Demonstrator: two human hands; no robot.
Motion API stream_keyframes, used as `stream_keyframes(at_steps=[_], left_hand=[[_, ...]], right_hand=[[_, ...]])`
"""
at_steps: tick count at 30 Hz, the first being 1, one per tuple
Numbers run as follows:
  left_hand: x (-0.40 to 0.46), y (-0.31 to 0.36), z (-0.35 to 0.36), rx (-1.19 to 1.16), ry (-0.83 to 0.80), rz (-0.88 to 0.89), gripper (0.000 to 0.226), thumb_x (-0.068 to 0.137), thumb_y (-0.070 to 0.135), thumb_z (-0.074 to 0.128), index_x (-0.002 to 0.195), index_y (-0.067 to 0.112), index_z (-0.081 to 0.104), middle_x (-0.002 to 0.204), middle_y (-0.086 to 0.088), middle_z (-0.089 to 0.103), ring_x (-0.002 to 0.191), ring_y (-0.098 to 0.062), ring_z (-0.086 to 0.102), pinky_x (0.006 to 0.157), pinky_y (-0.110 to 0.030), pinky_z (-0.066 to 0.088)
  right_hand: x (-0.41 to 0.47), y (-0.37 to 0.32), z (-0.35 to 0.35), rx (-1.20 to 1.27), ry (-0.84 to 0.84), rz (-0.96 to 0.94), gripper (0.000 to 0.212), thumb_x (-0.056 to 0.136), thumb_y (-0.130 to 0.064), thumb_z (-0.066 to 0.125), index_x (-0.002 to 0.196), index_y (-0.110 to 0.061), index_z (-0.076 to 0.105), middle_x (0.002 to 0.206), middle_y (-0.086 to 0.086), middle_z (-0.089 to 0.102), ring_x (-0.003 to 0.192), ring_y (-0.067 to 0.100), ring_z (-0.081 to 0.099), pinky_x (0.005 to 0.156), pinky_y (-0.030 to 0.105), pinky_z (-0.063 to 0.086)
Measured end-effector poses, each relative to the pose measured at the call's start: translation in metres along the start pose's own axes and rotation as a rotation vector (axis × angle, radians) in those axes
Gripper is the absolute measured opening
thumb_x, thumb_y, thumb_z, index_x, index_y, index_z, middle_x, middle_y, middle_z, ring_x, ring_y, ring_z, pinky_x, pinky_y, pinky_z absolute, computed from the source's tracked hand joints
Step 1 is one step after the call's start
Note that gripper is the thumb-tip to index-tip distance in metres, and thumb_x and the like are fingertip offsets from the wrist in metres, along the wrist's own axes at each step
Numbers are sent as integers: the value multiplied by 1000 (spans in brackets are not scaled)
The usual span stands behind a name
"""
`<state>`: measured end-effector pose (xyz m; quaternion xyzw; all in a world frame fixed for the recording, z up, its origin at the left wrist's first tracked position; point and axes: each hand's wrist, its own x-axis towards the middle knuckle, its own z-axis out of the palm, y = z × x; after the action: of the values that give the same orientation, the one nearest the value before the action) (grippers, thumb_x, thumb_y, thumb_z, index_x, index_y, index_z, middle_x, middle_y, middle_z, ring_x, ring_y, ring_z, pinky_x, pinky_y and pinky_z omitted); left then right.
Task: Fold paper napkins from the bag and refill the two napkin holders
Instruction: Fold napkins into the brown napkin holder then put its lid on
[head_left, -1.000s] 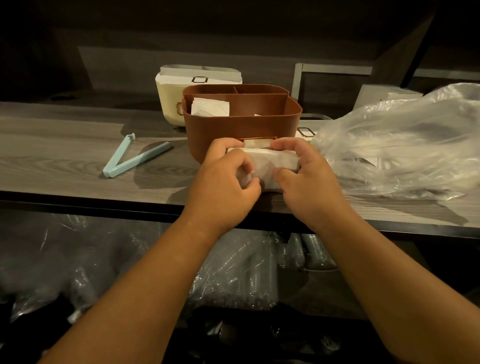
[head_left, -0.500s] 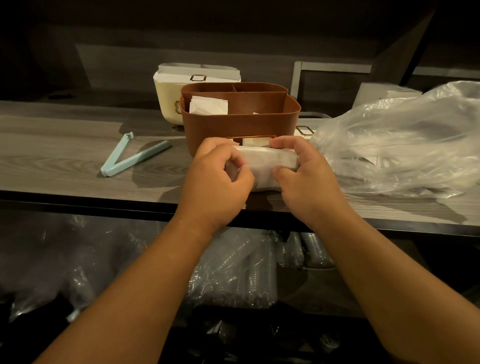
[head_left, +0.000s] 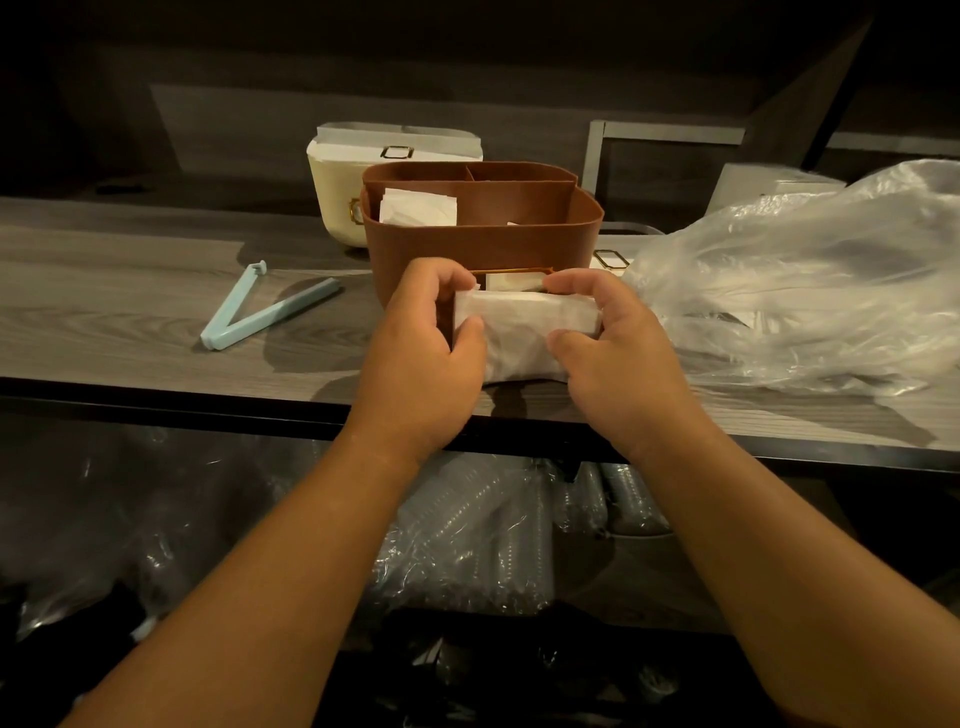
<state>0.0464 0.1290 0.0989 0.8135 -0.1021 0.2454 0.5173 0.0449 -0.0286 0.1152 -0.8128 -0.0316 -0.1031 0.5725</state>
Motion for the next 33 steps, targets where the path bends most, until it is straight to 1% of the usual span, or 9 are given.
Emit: stream_keyframes(at_steps=[4,7,9,14,20,24,26,30,33], left_hand=[[3,-1,-2,-32,-134,-7,35,98,8,49,125,30,47,129,5,50,115,-12,53,91,-29,53],[4,2,-1,3,-219,-9,35,99,12,50,127,32,45,133,8,43,115,-10,48,87,-15,47],[4,3,1,35,-247,-5,36,99,14,52,128,33,44,133,10,39,115,-8,46,88,-16,44],[3,0,-1,29,-186,31,31,101,12,48,127,30,47,130,10,44,111,-2,47,84,-7,39],[4,-2,0,-4,-147,22,28,102,11,49,123,29,50,127,9,49,111,-2,50,94,-20,46],[3,-3,-2,-50,-115,-18,27,99,10,54,114,33,54,115,17,54,105,5,54,87,-17,48],[5,2,-8,-106,-104,-62,27,97,10,57,108,35,58,109,18,59,101,1,58,84,-24,54],[29,45,-36,-136,-82,-35,24,93,17,66,99,39,58,106,16,61,99,-6,63,73,-26,59],[70,81,-50,-51,-36,32,25,89,17,69,96,37,55,100,14,60,94,-8,63,70,-29,60]], right_hand=[[-1,-1,0,18,-10,-8,42,99,-8,57,122,-44,53,122,-18,45,104,8,54,73,18,59],[0,-1,0,32,-48,-8,42,98,-9,59,122,-42,50,122,-15,46,98,8,55,61,13,54],[0,0,-1,51,-66,-7,42,97,-9,60,121,-41,49,120,-13,47,95,7,56,56,12,52],[1,2,-1,44,-21,-20,41,97,-8,61,121,-38,47,114,-14,52,89,5,58,54,8,50],[3,5,1,6,30,16,36,96,-13,62,114,-39,47,115,-13,55,99,9,60,60,14,56],[0,5,1,20,47,42,38,95,-16,65,117,-40,46,118,-14,57,102,9,61,72,21,60],[-2,-1,-5,67,50,59,38,93,-18,69,117,-40,48,115,-13,61,99,9,65,74,26,62],[14,-51,-30,162,75,-144,42,88,-14,74,117,-34,53,109,-8,67,91,7,72,67,22,60],[55,-99,-46,22,100,-265,47,85,-16,79,123,-30,55,107,-10,67,90,6,70,67,20,59]])
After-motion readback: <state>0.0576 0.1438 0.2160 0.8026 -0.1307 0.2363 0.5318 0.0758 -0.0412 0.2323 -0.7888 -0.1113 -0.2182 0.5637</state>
